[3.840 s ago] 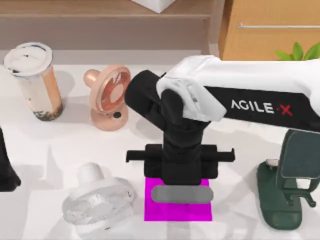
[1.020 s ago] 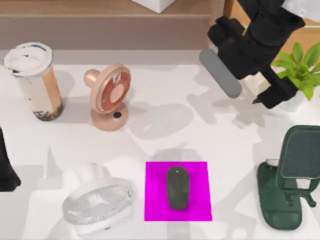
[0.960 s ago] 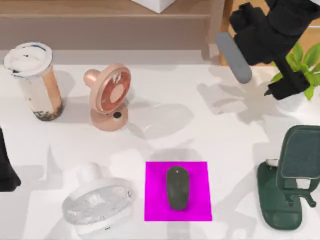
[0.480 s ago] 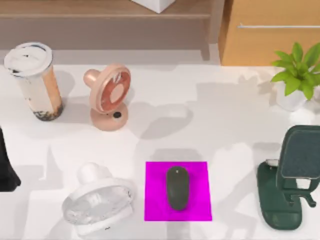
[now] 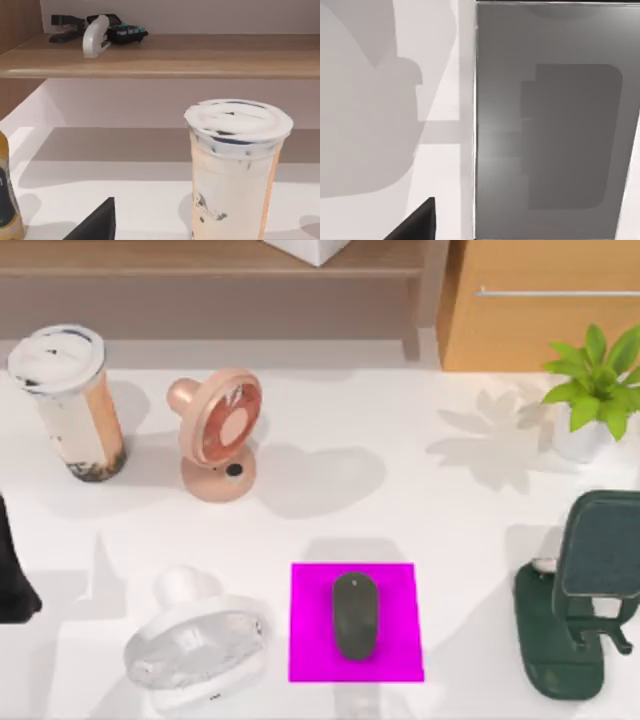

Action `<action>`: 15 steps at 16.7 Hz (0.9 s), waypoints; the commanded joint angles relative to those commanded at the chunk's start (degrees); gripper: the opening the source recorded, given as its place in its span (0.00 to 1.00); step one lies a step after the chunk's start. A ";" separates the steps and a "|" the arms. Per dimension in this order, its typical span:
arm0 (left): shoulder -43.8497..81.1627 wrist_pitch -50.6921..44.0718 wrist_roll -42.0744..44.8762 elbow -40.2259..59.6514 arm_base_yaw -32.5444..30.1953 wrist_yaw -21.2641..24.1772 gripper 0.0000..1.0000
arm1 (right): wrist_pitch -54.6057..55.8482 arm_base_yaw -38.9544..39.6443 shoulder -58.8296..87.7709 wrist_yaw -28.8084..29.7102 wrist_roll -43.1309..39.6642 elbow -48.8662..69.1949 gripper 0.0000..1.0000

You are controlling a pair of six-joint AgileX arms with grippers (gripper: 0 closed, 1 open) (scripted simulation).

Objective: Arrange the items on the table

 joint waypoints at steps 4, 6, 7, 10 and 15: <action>0.00 0.00 0.00 0.00 0.00 0.00 1.00 | 0.02 -0.15 0.07 -0.03 0.17 -0.04 1.00; 0.00 0.00 0.00 0.00 0.00 0.00 1.00 | 0.16 -0.04 0.00 0.03 0.15 -0.08 1.00; 0.00 0.00 0.00 0.00 0.00 0.00 1.00 | 0.80 -0.10 0.28 -0.03 0.23 -0.65 1.00; 0.00 0.00 0.00 0.00 0.00 0.00 1.00 | 4.84 -0.08 1.54 -0.01 0.26 -3.40 1.00; 0.00 0.00 0.00 0.00 0.00 0.00 1.00 | 12.81 -0.07 4.15 0.01 0.30 -8.76 1.00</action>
